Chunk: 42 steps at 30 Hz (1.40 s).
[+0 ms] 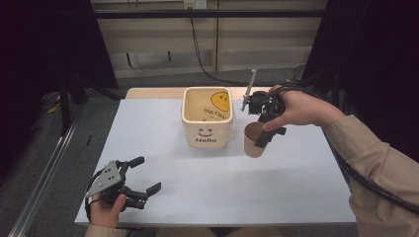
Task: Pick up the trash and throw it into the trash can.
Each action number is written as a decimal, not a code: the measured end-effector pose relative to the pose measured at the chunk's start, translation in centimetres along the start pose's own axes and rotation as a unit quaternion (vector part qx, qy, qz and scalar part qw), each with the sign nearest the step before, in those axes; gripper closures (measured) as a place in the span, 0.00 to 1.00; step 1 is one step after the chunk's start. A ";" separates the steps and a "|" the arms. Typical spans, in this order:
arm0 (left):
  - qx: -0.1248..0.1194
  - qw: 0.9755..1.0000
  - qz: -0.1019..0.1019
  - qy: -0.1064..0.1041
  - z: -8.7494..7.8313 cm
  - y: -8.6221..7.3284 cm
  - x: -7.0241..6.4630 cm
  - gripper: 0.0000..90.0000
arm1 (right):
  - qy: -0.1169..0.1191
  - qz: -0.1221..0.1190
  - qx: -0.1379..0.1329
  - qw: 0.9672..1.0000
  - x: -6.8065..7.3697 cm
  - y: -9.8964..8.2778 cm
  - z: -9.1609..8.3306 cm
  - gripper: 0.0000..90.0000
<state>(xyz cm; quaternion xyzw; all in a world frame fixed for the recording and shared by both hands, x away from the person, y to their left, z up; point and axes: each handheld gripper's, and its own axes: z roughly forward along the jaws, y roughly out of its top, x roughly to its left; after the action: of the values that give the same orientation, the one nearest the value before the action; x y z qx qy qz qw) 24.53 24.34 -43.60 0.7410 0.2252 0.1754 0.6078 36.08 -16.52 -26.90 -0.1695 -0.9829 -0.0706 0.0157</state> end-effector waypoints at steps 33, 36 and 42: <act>-0.001 1.000 -0.008 -0.005 -0.2 -0.2 0.0 0.01 | -0.031 0.036 -0.024 0.999 -3.1 1.7 -6.9 0.23; -0.001 1.000 -0.009 -0.005 -0.2 -0.2 0.0 0.01 | -0.032 0.034 -0.024 0.999 -3.3 2.1 -7.4 0.23; -0.001 1.000 -0.009 -0.005 -0.3 -0.3 0.1 0.01 | -0.037 0.037 -0.025 0.998 -3.6 2.9 -7.9 0.23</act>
<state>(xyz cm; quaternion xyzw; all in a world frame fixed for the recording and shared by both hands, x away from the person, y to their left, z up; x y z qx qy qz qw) 24.42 24.69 -43.79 0.7389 0.2291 0.1663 0.6115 40.45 -16.18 -18.88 -0.2081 -0.9739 -0.0882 -0.0219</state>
